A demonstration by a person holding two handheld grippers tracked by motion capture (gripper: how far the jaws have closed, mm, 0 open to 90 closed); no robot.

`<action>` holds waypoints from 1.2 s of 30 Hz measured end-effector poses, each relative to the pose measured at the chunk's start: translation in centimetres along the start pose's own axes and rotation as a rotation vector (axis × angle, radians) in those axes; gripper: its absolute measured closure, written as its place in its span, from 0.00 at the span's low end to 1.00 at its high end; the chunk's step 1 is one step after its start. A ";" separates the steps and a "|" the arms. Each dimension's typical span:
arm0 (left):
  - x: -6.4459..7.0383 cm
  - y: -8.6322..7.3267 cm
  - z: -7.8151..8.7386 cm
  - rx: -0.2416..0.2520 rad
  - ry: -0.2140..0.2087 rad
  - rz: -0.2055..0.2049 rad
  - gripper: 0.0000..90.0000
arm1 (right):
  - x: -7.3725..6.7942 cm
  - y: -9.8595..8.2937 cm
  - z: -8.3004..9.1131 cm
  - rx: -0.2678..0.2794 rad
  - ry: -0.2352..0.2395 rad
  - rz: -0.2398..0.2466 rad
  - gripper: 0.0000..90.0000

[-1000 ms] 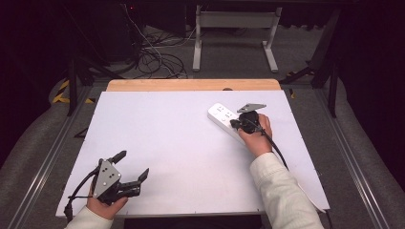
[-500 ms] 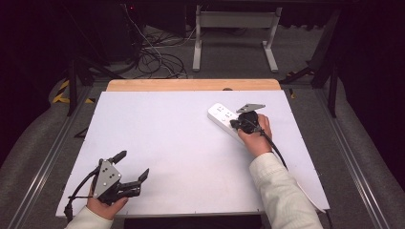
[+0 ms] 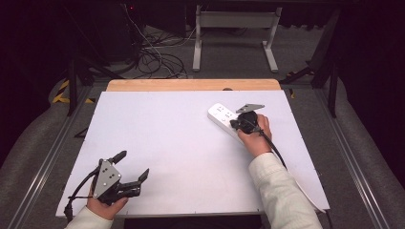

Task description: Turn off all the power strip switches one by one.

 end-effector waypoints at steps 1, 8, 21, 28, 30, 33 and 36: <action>0.0 0.0 0.0 0.000 0.000 -0.001 0.13 | 0.0 0.0 0.0 0.003 0.003 -0.006 1.00; 0.0 0.0 0.0 0.000 0.000 0.000 0.13 | -0.1 0.0 -0.1 -0.002 -0.008 0.002 1.00; 0.0 -0.1 -0.1 -0.005 -0.001 0.007 0.13 | 0.1 2.5 2.5 0.166 0.017 -0.007 1.00; -0.1 -0.1 -0.1 -0.004 -0.001 0.009 0.13 | -0.1 2.7 2.2 0.162 0.024 -0.002 1.00; -0.1 -0.1 -0.1 -0.003 0.000 0.008 0.13 | -0.2 2.8 2.2 0.160 0.024 -0.005 1.00; -0.1 -0.1 -0.1 -0.003 -0.001 0.007 0.13 | -0.3 3.5 1.7 0.144 0.025 0.017 1.00; 0.0 -0.1 -0.1 -0.004 -0.001 0.006 0.13 | -0.3 4.3 1.1 0.113 0.015 0.039 1.00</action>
Point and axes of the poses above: each handheld gripper's, and its own axes: z roughly backward along the jaws, y roughly out of its top, x roughly to its right, the point moved 9 cm from there along -z, roughly forward along the jaws, and after that the axes turned 3 degrees about z, right-handed, at the moved point
